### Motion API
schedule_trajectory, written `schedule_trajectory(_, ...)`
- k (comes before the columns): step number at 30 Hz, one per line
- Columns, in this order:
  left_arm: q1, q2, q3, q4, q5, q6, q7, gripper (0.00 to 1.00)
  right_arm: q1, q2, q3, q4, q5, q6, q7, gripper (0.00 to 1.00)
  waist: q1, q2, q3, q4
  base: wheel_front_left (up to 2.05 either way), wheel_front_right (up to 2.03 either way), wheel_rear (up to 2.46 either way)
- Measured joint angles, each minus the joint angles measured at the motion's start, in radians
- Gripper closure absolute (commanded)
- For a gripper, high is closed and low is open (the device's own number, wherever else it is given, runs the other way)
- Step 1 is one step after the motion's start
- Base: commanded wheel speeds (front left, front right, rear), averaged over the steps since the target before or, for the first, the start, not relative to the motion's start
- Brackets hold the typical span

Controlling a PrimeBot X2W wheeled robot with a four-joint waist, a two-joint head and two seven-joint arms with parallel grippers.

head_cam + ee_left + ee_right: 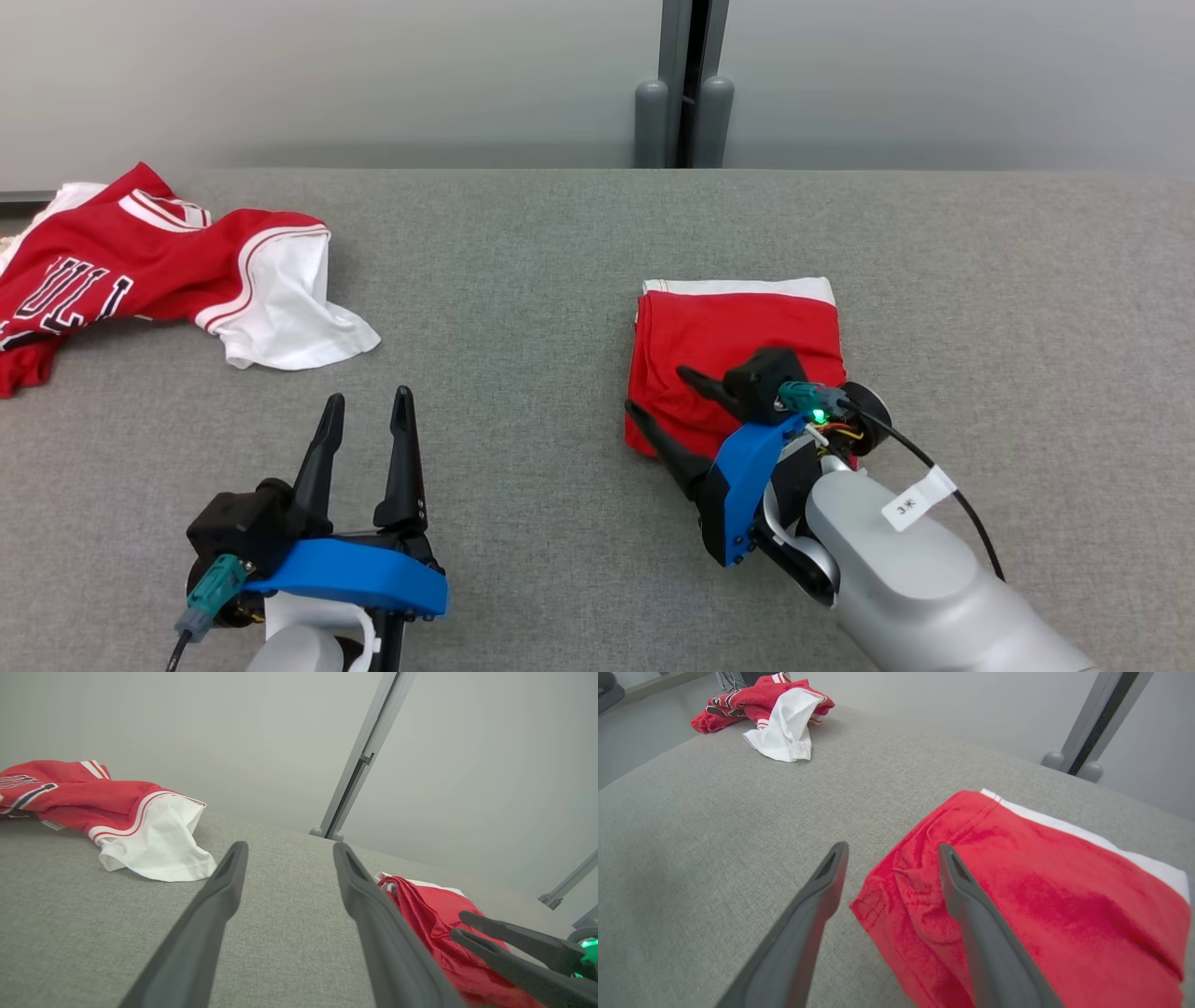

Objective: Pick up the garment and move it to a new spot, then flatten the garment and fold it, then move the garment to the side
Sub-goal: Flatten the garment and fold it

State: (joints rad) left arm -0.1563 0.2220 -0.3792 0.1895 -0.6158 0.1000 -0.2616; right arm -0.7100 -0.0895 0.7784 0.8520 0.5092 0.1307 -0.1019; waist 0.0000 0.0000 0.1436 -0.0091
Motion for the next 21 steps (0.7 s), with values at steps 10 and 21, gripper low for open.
schedule_trajectory(10, 0.014, 0.0, -0.012, 0.0, 0.0, 0.0, 0.0, 0.0, -0.005, -0.055, -0.178, 0.0, -0.06, 0.0, -0.13, 0.0, 0.0, 0.0, -0.011, -0.007, 0.0, 0.0, 0.0)
schedule_trajectory(21, 0.015, 0.001, -0.022, 0.006, 0.0, -0.001, 0.0, 0.0, 0.03, -0.006, -0.249, 0.095, -0.235, 0.0, -0.152, 0.78, 0.0, 0.0, 0.009, 0.011, 0.0, 0.0, 0.0)
